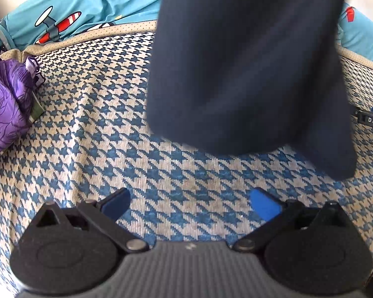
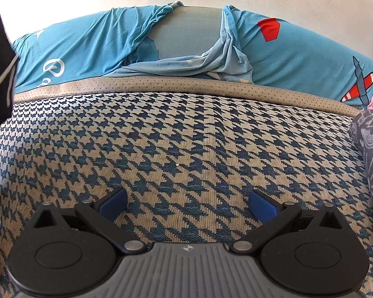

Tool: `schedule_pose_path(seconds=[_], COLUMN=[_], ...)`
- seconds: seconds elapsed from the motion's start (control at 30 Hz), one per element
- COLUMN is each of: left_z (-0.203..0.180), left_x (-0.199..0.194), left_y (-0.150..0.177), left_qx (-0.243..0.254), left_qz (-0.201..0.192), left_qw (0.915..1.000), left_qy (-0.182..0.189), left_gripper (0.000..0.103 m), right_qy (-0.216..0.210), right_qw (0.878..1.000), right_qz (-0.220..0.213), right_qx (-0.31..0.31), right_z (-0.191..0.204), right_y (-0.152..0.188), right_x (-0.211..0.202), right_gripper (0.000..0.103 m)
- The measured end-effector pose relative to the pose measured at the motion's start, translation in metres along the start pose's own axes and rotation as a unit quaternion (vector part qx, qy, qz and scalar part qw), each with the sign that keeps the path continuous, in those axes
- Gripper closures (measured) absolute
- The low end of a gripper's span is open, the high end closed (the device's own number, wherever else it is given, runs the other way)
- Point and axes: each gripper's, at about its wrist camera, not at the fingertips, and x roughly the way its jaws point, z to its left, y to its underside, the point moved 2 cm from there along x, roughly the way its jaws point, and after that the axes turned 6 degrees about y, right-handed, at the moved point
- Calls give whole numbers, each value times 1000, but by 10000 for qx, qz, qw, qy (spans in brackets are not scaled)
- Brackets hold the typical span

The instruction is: Fold clothes

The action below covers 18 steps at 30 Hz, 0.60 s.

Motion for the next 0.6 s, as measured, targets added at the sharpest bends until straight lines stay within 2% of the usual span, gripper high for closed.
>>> schedule_pose_path(seconds=[0.43,0.6], left_z=[5,10], left_x=[10,8], left_y=[-2,-7], left_qx=[-18,-148], left_qz=[155,62], left_qw=[9999,9998], left_qy=[47,99], left_gripper=[0,0], right_qy=[0,0], right_qw=[10000,10000], right_qz=[0,0], right_qx=[0,0], right_z=[0,0], right_y=[0,0], right_x=[0,0], right_gripper=[0,0])
